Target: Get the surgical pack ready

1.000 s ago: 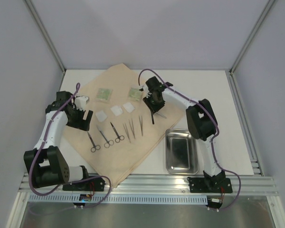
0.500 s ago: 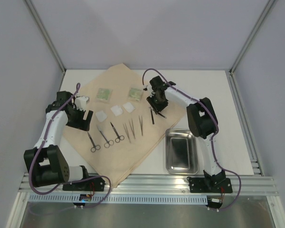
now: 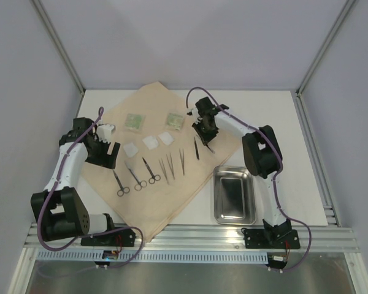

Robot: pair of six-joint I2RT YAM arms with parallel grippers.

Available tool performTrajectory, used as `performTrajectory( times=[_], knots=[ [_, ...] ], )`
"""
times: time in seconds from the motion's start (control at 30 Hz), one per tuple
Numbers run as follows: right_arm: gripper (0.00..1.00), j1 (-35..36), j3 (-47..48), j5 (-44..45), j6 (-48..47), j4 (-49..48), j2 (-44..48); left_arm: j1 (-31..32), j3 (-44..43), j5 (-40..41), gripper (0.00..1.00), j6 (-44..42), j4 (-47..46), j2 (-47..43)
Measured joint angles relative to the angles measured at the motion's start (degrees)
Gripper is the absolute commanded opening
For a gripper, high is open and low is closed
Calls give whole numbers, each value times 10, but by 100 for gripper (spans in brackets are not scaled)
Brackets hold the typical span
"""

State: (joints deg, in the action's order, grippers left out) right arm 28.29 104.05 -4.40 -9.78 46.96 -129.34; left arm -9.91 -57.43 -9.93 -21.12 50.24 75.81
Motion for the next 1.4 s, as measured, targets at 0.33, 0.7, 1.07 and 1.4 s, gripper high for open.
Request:
performTrajectory(
  times=[0.33,0.7,1.07,1.4],
  knots=[
    [0,0,-36,22,33,-36,22,0,0,0,93,0,0,0],
    [1,1,-78,74,133,-86,143,0,0,0,93,0,1,-9],
    [1,28,-339,164,303,-91,465,0,6,0,93,0,3,-46],
    [1,137,-643,191,512,-50,669,0,17,-6,93,0,12,-74]
  ],
)
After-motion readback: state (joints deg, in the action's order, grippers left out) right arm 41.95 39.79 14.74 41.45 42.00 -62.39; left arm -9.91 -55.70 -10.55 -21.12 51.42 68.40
